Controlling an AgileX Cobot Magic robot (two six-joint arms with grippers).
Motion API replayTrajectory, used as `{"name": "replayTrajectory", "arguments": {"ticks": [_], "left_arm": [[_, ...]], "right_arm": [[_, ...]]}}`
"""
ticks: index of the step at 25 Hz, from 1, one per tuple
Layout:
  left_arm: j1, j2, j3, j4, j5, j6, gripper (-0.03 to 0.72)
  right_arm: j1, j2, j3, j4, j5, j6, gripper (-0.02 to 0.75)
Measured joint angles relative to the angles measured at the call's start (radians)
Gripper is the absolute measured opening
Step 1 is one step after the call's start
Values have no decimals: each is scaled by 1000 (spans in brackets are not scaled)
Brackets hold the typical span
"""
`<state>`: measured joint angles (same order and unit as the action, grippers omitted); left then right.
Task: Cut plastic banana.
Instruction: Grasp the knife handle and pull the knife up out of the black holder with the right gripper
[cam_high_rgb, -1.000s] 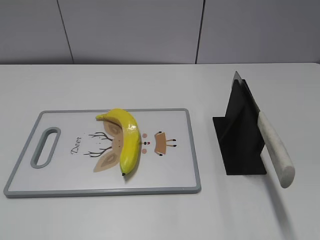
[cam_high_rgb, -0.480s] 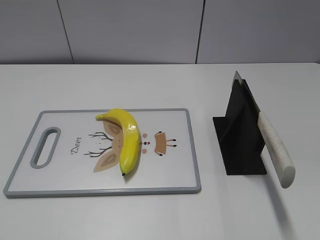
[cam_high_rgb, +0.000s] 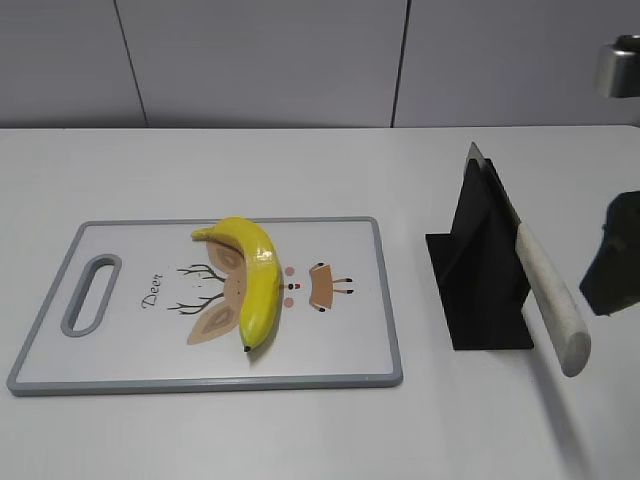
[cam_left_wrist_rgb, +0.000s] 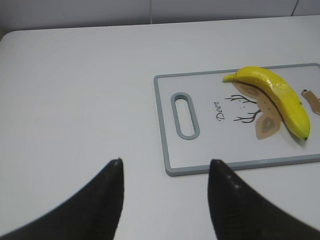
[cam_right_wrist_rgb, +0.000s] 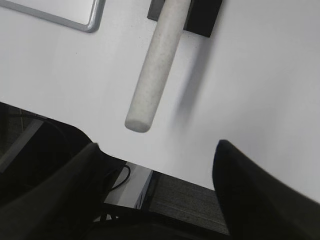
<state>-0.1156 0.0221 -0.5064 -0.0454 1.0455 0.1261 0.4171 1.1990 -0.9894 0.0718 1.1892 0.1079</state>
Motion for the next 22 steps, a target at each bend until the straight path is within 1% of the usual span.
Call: {"name": "replayTrajectory", "arguments": {"ticks": [5, 9, 14, 22], "left_arm": [[0, 0, 0, 0, 0, 0, 517], [0, 0, 0, 0, 0, 0, 517], [0, 0, 0, 0, 0, 0, 517], [0, 0, 0, 0, 0, 0, 517]], "right_arm": [[12, 103, -2, -9, -92, 64, 517], [12, 174, -2, -13, -163, 115, 494], [12, 264, -2, -20, -171, 181, 487], [12, 365, -2, -19, -167, 220, 484]]}}
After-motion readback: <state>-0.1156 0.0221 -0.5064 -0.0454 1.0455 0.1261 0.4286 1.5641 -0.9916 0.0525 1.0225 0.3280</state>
